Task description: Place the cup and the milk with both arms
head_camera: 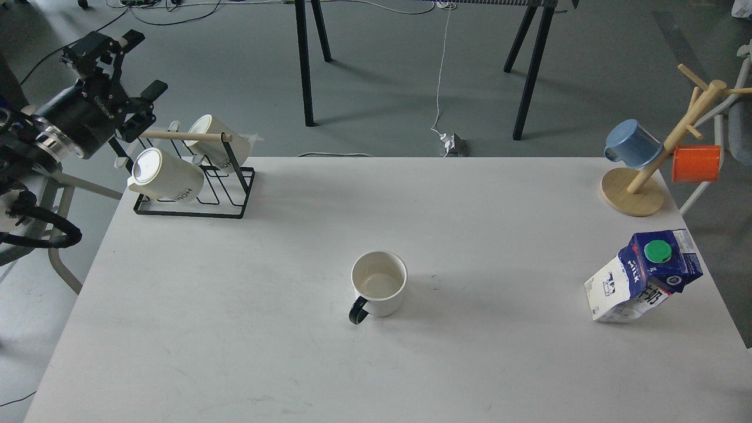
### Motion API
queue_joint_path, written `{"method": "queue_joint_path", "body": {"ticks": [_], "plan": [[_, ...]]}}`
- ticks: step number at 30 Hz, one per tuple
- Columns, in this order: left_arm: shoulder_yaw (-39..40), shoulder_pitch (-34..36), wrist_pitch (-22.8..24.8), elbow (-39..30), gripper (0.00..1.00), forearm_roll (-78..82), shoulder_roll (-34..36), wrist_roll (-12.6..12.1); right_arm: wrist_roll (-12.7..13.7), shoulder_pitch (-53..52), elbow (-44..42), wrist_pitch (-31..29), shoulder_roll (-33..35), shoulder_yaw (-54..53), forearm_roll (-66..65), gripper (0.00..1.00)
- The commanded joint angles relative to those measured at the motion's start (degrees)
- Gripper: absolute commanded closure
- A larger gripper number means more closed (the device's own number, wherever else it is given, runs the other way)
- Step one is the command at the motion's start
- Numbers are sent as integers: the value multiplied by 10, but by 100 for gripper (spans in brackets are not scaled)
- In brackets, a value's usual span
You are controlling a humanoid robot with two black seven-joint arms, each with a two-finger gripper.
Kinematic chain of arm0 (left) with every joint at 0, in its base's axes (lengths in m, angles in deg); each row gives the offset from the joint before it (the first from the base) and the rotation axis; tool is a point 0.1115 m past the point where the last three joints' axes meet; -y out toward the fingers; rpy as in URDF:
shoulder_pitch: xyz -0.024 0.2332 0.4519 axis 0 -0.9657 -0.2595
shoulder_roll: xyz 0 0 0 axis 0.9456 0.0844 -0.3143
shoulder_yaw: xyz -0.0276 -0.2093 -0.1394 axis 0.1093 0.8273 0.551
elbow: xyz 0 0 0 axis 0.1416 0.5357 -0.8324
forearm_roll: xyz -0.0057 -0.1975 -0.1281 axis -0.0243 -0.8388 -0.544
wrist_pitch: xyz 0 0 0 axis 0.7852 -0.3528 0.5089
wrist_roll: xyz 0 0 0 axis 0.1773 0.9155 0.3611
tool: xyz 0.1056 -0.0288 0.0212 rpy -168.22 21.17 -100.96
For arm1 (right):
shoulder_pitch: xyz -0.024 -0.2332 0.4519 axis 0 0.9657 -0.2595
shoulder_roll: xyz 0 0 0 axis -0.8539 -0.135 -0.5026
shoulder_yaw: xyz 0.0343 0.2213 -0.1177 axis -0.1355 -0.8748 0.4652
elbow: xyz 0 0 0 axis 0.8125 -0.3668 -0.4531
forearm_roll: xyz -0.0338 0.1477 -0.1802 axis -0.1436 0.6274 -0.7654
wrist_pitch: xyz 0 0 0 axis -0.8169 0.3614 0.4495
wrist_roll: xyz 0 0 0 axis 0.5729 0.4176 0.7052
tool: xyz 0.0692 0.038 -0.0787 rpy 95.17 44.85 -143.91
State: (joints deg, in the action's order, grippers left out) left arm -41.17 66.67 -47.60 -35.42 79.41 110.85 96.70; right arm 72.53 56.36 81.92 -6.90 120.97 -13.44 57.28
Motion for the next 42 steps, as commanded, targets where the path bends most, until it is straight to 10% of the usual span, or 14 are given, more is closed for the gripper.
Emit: {"method": "queue_joint_path", "body": {"ticks": [1,42], "plan": [[0,0,0,0,9,1,0,0,0,0,32,0,-32,52,-3,2],[-6,-36,0,1,9,7,-1,0,0,-174,37,0,-140,88,-59,7]]}}
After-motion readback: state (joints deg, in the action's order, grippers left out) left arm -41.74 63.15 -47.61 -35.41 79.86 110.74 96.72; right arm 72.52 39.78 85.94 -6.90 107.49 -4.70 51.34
